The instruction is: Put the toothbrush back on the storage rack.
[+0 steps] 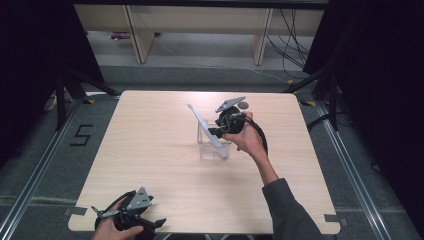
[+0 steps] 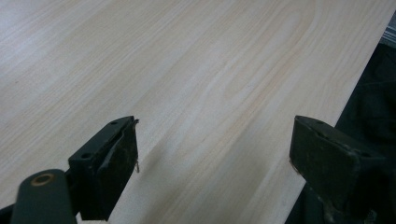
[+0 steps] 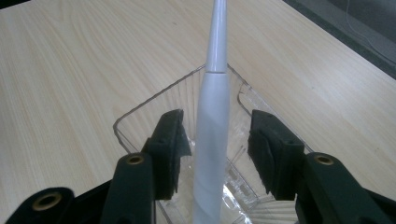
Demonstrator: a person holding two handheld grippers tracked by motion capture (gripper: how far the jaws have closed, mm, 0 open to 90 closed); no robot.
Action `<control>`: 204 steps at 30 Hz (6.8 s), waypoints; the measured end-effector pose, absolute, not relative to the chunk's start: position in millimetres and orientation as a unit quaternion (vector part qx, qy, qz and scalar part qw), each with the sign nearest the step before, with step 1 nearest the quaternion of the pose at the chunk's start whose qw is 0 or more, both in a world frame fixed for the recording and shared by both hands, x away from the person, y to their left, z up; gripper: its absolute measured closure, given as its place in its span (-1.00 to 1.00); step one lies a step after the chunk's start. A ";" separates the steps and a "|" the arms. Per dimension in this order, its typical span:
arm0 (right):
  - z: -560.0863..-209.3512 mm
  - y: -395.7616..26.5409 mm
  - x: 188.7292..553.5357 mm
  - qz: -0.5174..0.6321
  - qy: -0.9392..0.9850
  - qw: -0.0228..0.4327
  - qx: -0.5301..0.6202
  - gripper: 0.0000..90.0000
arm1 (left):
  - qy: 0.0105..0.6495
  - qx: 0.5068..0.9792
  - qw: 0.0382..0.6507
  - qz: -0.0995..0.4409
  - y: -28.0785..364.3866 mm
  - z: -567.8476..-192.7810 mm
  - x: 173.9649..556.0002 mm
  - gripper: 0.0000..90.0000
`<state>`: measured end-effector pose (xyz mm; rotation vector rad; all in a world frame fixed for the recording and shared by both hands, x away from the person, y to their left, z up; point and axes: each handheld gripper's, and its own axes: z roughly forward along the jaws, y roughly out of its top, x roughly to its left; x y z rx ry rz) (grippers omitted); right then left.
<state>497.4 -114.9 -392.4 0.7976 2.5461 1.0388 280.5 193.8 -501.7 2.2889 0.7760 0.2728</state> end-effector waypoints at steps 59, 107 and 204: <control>-382.8 -178.0 463.5 0.403 0.838 0.177 0.321 -0.41 | 0.299 0.882 0.349 0.106 193.9 -501.6 280.5 -0.67; -403.8 -226.1 425.1 0.421 0.815 0.170 0.359 -0.44 | 0.301 0.881 0.351 0.104 193.7 -501.4 280.3 -0.67; -481.3 -259.7 334.5 0.398 0.835 0.133 0.357 -0.61 | 0.300 0.881 0.352 0.103 194.4 -501.0 280.8 -0.67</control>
